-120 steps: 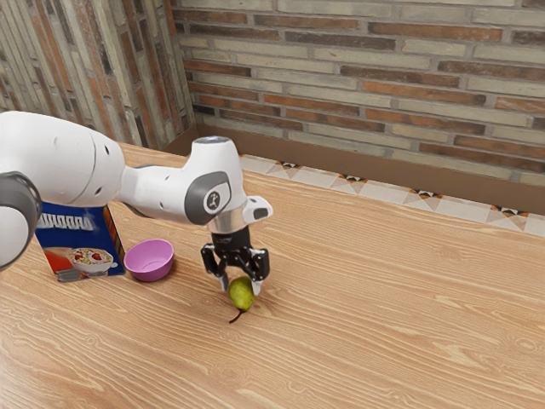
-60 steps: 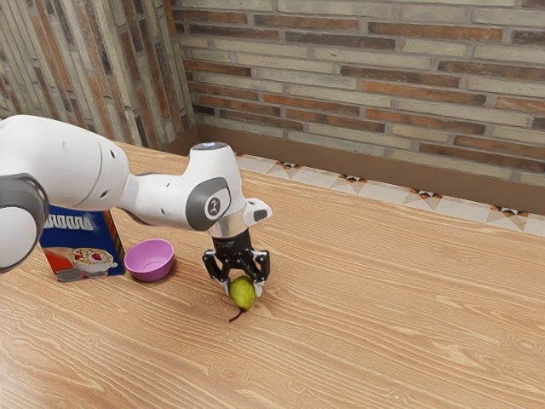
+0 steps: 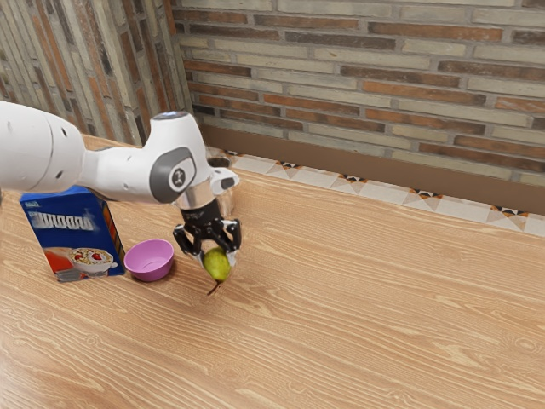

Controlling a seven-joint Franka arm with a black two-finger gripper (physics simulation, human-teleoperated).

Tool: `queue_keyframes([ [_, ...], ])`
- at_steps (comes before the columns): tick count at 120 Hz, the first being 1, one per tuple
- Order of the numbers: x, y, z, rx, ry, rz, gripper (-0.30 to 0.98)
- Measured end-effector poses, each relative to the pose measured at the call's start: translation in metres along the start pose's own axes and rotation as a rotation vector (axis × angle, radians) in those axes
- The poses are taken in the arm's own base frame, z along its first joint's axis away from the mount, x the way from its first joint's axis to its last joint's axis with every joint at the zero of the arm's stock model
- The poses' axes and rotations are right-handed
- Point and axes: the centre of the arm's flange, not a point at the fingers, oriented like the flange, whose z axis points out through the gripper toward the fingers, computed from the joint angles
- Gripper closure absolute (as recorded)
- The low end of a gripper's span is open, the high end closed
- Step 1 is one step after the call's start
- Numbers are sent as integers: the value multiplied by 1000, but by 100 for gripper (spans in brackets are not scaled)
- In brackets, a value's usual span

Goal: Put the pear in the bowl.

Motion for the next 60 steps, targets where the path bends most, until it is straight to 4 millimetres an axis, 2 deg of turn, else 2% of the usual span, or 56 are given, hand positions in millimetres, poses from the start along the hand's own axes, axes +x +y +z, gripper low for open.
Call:
queue_keyframes([
  [13,7,-26,-14,-5,11,-47,41],
  [23,15,-54,-25,4,25,-87,41],
  [42,26,-100,-31,20,26,-154,41],
  [60,30,-126,-37,36,16,-186,41],
])
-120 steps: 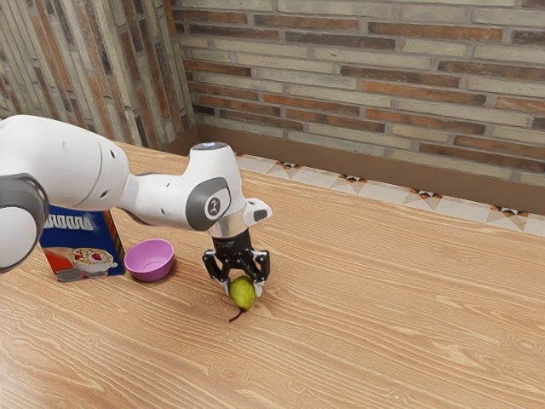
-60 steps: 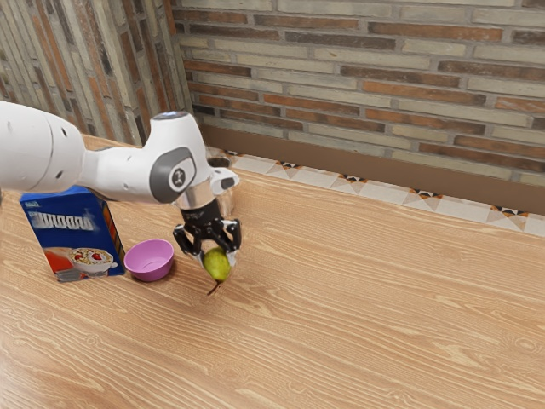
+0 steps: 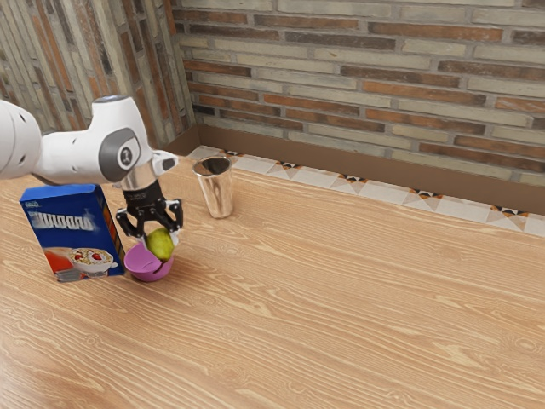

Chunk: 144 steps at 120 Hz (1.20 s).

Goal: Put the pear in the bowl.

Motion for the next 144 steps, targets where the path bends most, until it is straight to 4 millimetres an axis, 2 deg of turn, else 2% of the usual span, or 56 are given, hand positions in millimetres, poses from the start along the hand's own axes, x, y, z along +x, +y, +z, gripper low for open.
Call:
queue_keyframes([
  [11,3,-10,1,10,-9,-8,41],
  [50,21,-23,12,36,-20,-7,39],
  [81,29,-27,15,32,-23,12,16],
  [104,30,-31,14,31,-25,30,6],
  [117,21,-16,-9,13,-8,70,4],
  [133,-10,32,-55,23,26,243,2],
  [144,-30,53,-83,38,45,381,1],
])
